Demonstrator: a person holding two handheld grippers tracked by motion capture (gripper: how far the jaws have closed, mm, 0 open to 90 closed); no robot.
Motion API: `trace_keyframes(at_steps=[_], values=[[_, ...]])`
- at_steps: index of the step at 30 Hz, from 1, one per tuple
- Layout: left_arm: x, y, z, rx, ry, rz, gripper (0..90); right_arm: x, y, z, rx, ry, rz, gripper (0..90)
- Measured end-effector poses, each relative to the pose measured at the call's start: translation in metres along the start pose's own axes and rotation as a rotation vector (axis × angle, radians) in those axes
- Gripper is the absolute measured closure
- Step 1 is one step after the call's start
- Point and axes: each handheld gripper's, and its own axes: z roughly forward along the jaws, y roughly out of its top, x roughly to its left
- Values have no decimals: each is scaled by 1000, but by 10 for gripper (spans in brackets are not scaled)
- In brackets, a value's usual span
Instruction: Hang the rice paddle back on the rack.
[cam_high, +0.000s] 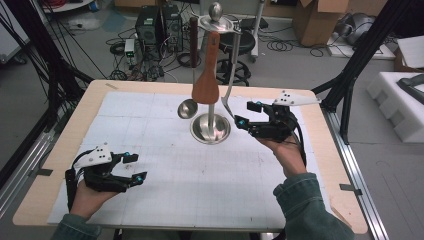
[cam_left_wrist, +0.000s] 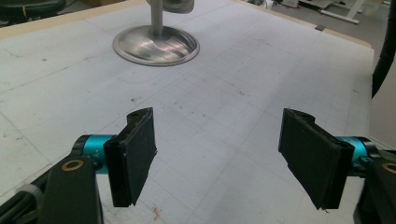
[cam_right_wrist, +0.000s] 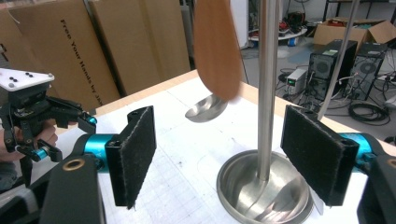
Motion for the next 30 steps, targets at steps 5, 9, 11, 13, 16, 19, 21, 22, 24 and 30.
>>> trace_keyframes(at_steps=[5,9,11,13,16,19,21,22,24,30], values=[[0,0,0,1,4,-5,262,0,-12,1,25,-6,-14,242],[0,0,0,1,7,-3,254,0,-21,-1,24,-7,2,238],[0,0,0,1,7,-3,251,-1,-26,-1,23,-4,10,237],[0,0,0,0,9,-4,244,-1,-30,-2,28,-4,8,237],[1,0,0,2,12,-2,231,-1,-38,-4,34,-3,12,237],[1,0,0,3,14,-5,222,-1,-44,-5,39,-10,-5,236],[1,0,0,3,18,-7,213,0,-48,-7,40,-13,-8,235],[1,0,0,2,19,-9,212,0,-49,-8,42,-19,-13,228],[1,0,-1,2,20,-4,208,-1,-53,-9,44,-20,-8,207],[1,0,0,1,20,-8,195,0,-64,-12,60,-31,-2,161]])
